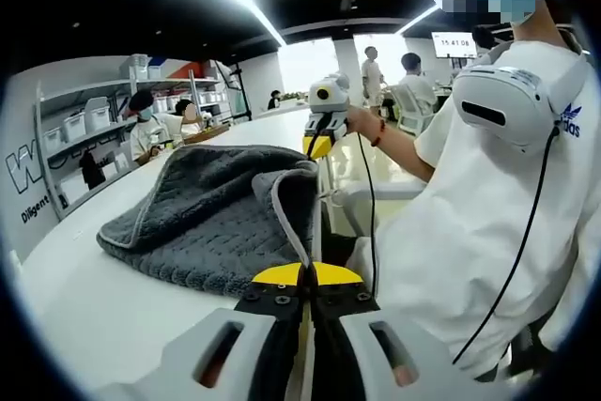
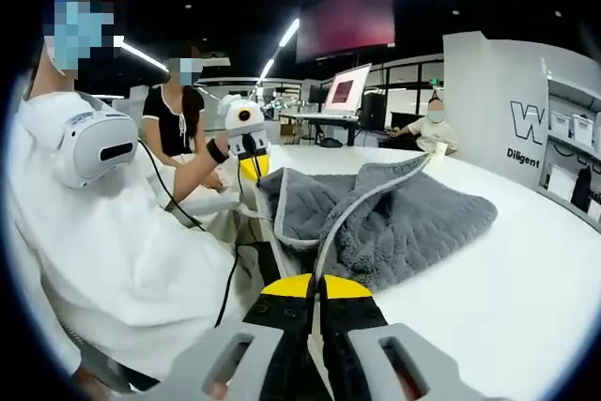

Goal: Open the folded towel by lifting each exposed corner and separating the folded layers until the towel lies flat within the target outline without major curled edges

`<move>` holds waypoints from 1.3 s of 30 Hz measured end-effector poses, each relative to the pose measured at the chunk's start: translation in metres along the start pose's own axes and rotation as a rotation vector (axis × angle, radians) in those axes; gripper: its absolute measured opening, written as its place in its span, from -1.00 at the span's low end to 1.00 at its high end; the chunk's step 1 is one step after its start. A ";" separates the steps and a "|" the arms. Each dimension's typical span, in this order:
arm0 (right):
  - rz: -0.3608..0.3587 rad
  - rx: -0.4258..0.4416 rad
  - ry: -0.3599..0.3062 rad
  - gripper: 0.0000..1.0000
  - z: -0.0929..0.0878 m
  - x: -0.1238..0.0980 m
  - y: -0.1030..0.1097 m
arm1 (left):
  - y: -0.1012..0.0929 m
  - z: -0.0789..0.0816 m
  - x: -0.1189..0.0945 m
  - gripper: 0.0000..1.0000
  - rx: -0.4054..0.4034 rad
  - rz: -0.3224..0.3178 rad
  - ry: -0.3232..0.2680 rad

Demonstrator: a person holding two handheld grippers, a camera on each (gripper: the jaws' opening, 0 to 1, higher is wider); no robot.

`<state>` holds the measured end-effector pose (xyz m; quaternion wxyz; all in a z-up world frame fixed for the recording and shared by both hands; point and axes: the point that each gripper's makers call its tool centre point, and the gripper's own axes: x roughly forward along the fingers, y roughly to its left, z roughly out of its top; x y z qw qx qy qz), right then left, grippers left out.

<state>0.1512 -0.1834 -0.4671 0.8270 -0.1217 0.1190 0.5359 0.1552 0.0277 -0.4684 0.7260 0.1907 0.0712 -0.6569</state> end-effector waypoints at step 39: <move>-0.209 -0.053 -0.146 -0.74 0.046 0.002 -0.027 | 0.051 0.023 -0.010 -0.57 -0.175 0.195 -0.195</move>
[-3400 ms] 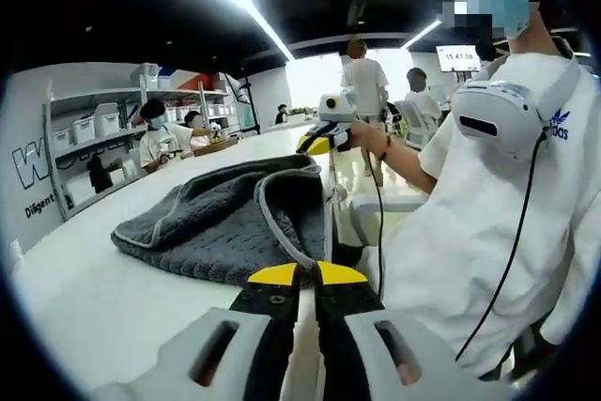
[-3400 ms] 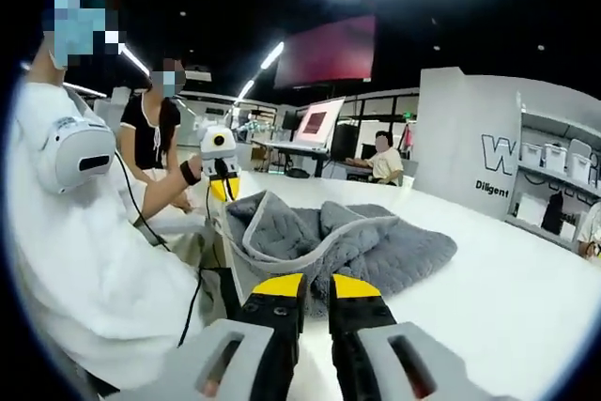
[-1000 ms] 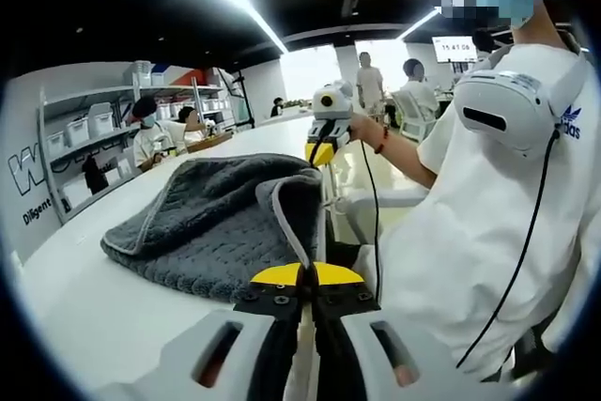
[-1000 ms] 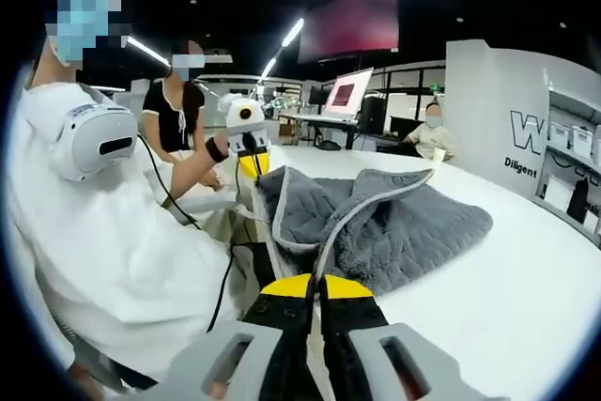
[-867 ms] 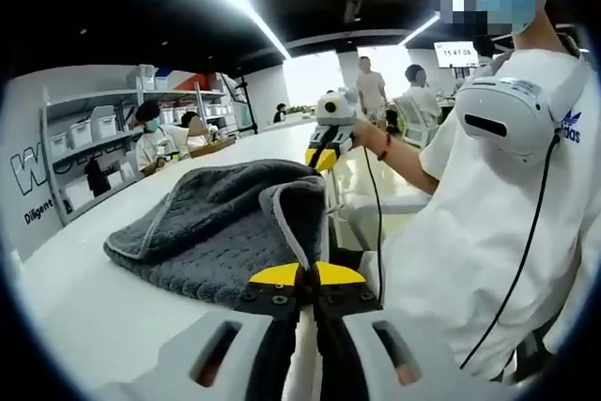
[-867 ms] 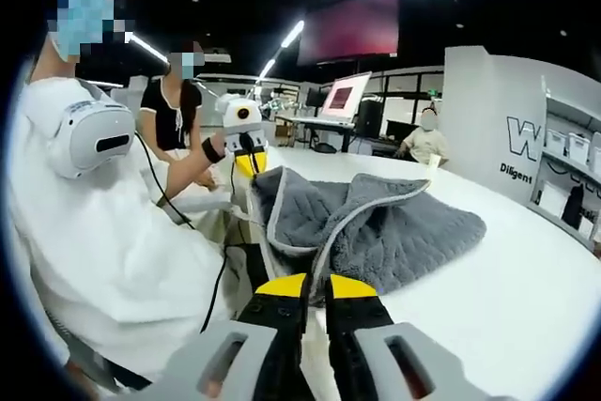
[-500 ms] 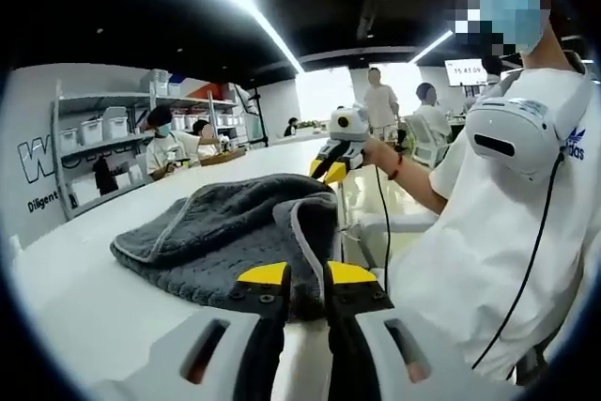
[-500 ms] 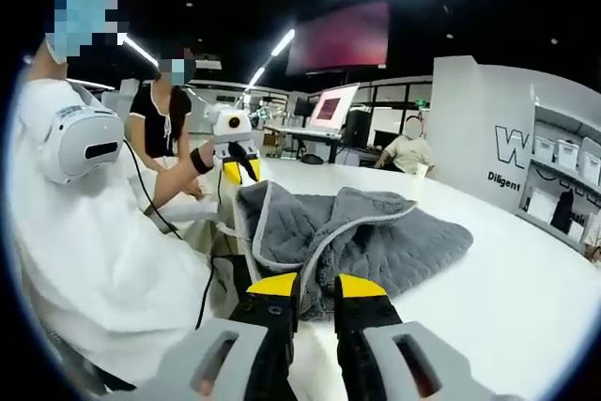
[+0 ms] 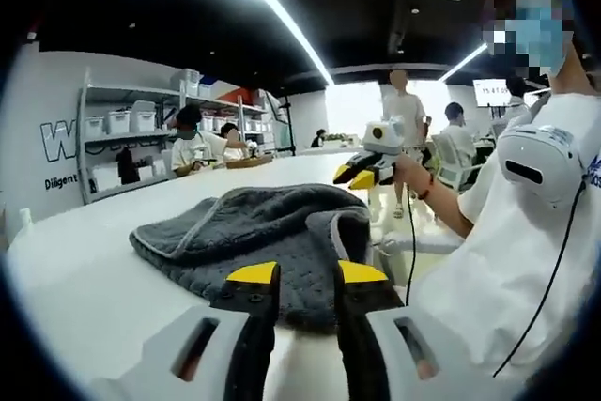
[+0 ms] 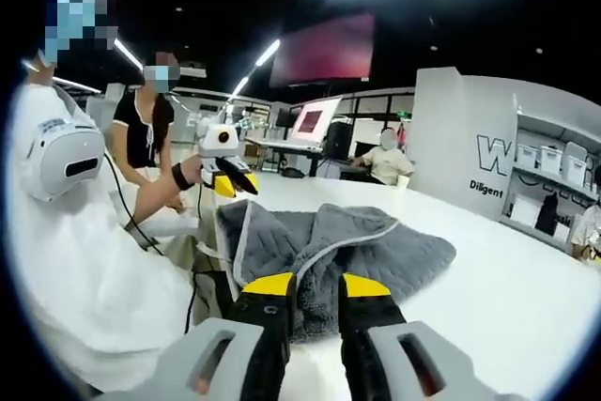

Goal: Open the folded towel by lifting each exposed corner and separating the folded layers until the towel lies flat within the target outline without major curled edges

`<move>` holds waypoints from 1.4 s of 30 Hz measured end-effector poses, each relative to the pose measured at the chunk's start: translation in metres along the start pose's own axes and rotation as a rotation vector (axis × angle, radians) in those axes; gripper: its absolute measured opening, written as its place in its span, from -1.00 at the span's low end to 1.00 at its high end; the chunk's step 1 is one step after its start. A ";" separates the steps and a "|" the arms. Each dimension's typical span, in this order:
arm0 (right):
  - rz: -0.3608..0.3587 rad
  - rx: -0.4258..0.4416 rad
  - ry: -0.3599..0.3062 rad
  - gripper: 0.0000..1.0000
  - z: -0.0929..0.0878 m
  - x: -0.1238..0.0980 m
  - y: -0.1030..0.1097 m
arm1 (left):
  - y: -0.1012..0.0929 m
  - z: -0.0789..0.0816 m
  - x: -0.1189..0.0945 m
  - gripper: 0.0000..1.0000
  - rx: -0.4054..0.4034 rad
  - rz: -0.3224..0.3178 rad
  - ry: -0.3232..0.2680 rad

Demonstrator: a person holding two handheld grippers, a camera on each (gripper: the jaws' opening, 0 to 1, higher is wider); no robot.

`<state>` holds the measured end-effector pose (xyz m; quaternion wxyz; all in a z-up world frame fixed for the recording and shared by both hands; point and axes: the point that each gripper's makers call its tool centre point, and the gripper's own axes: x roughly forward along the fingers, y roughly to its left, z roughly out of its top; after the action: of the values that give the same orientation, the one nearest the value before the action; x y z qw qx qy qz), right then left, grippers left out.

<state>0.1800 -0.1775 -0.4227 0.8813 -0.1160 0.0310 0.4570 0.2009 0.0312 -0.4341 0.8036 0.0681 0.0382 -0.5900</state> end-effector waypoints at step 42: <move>-0.089 0.063 -0.068 -0.42 0.030 0.024 -0.023 | 0.047 0.009 0.009 0.11 -0.143 0.157 -0.017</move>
<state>0.2109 -0.1640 -0.3934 0.9044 -0.0742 0.0103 0.4200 0.2483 0.0349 -0.4237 0.8505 0.0085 0.0681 -0.5215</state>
